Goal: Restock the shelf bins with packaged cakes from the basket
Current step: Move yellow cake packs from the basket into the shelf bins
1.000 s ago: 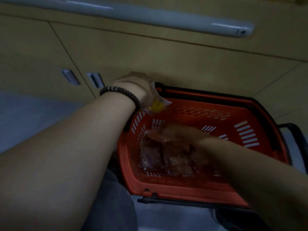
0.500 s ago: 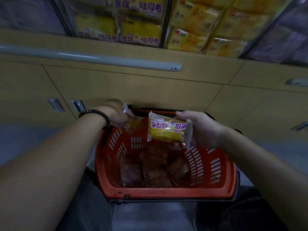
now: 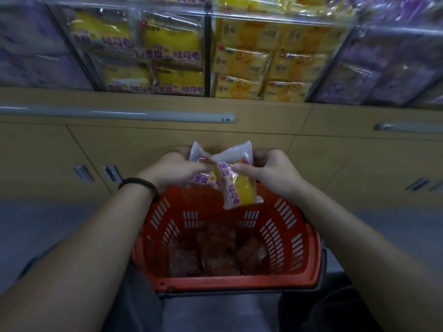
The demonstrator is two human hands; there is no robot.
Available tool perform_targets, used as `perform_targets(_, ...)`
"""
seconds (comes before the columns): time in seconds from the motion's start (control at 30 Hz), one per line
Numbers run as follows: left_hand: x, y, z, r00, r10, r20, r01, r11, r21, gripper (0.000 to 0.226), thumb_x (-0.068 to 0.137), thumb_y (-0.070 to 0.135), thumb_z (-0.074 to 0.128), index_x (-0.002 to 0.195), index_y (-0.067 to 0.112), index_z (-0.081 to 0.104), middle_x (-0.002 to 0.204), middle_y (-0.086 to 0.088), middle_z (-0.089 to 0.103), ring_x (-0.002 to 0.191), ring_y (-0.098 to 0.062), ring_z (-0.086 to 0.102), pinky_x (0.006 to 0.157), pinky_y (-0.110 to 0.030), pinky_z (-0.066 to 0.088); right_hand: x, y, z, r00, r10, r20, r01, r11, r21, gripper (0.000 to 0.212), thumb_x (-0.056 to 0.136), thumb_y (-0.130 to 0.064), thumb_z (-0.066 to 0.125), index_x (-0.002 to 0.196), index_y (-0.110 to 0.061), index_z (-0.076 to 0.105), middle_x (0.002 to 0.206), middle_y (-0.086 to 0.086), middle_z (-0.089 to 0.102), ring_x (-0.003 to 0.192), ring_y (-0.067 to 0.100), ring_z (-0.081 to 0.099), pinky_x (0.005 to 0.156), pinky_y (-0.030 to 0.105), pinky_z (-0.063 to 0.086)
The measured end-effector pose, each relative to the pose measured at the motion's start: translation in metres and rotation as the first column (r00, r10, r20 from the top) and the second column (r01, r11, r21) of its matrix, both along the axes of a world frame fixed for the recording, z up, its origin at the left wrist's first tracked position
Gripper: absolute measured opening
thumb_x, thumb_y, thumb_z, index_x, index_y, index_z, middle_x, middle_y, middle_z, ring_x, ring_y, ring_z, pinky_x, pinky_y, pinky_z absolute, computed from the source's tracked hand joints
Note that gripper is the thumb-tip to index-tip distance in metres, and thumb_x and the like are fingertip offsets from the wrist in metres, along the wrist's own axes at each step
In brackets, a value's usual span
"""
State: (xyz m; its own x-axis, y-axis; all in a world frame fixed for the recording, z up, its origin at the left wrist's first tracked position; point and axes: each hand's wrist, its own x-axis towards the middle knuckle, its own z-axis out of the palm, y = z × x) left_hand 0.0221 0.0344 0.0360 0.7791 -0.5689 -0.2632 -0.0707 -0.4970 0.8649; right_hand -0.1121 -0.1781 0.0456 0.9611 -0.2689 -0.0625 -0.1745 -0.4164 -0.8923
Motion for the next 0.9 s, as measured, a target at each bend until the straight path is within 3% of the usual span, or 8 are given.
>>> perform_targets(0.1,-0.009,-0.011,0.002,0.994,-0.037,-0.103,0.023,0.991,-0.132,0.022,0.077,0.025,0.082,0.097,0.015,0.079,0.088,-0.012,0.077,0.081,-0.030,0.067,0.067,-0.040,0.052,0.005,0.001,-0.008,0.989,-0.053,0.136,0.054,0.999,-0.002,0.024,0.092,-0.044,0.077,0.096,-0.021,0.079,0.083,-0.006,0.079,0.074,0.009,0.074,0.067,0.035,0.059)
perform_targets(0.27,-0.014,-0.017,-0.001,0.926,-0.247,-0.287,0.189,0.958,-0.215,0.067,0.074,0.045,0.092,0.125,0.005,0.073,0.124,-0.030,0.070,0.102,-0.034,0.062,0.085,-0.047,0.047,0.001,-0.002,-0.008,0.985,0.010,0.170,0.021,0.983,-0.184,0.019,0.102,-0.051,0.060,0.089,-0.042,0.070,0.066,-0.014,0.065,0.060,0.000,0.056,0.062,0.031,0.045)
perform_targets(0.33,-0.018,-0.022,-0.004,0.968,-0.184,-0.172,0.162,0.978,-0.134,0.058,0.071,0.062,0.091,0.103,0.017,0.078,0.091,-0.019,0.074,0.078,-0.026,0.061,0.070,-0.038,0.049,0.000,-0.002,-0.006,0.994,0.033,0.105,0.003,0.947,-0.322,0.029,0.105,-0.055,0.051,0.082,-0.042,0.063,0.068,-0.014,0.067,0.062,0.000,0.059,0.063,0.033,0.047)
perform_targets(0.43,-0.024,-0.026,-0.001,0.992,-0.106,-0.074,0.097,0.989,-0.108,0.035,0.084,0.059,0.082,0.085,0.025,0.074,0.059,0.008,0.063,0.049,-0.007,0.051,0.049,-0.023,0.041,0.000,0.004,0.002,0.999,0.032,0.030,-0.019,0.924,-0.381,0.045,0.102,-0.068,0.042,0.100,-0.028,0.061,0.091,-0.007,0.070,0.085,0.013,0.066,0.080,0.043,0.055)
perform_targets(0.57,-0.031,-0.022,0.004,0.995,-0.025,-0.092,0.002,0.972,-0.236,0.025,0.091,0.041,0.081,0.094,0.018,0.072,0.055,0.010,0.066,0.041,-0.003,0.053,0.041,-0.019,0.037,-0.001,0.010,0.013,0.997,0.079,-0.002,-0.074,0.920,-0.385,0.068,0.083,-0.060,0.078,0.128,-0.022,0.045,0.111,-0.012,0.060,0.100,0.010,0.062,0.083,0.035,0.053)
perform_targets(0.67,-0.025,0.002,0.008,0.999,-0.023,-0.042,0.011,0.962,-0.272,0.027,0.083,0.035,0.090,0.094,0.015,0.077,0.066,0.004,0.071,0.054,-0.009,0.057,0.049,-0.025,0.045,0.000,0.021,0.022,0.985,0.130,0.111,-0.076,0.914,-0.399,0.070,0.083,-0.046,0.083,0.130,-0.030,0.034,0.113,-0.017,0.060,0.101,0.005,0.062,0.087,0.034,0.053)
perform_targets(0.8,-0.018,0.055,0.024,1.000,-0.006,0.003,0.006,0.962,-0.273,0.037,0.077,0.026,0.095,0.106,0.010,0.078,0.102,-0.015,0.081,0.089,-0.028,0.076,0.080,-0.046,0.061,-0.004,0.040,0.030,0.949,0.197,0.245,-0.077,0.901,-0.426,0.061,0.083,-0.054,0.080,0.131,-0.037,0.046,0.114,-0.018,0.065,0.103,0.001,0.064,0.086,0.035,0.055)
perform_targets(0.9,-0.028,0.093,0.041,0.999,0.054,-0.007,-0.053,0.935,-0.351,0.039,0.082,0.011,0.088,0.118,0.012,0.072,0.109,-0.008,0.081,0.098,-0.025,0.079,0.079,-0.035,0.064,-0.009,0.053,0.044,0.890,0.270,0.367,-0.056,0.864,-0.500,0.056,0.087,-0.067,0.071,0.134,-0.042,0.054,0.121,-0.022,0.060,0.111,0.000,0.062,0.091,0.033,0.054)
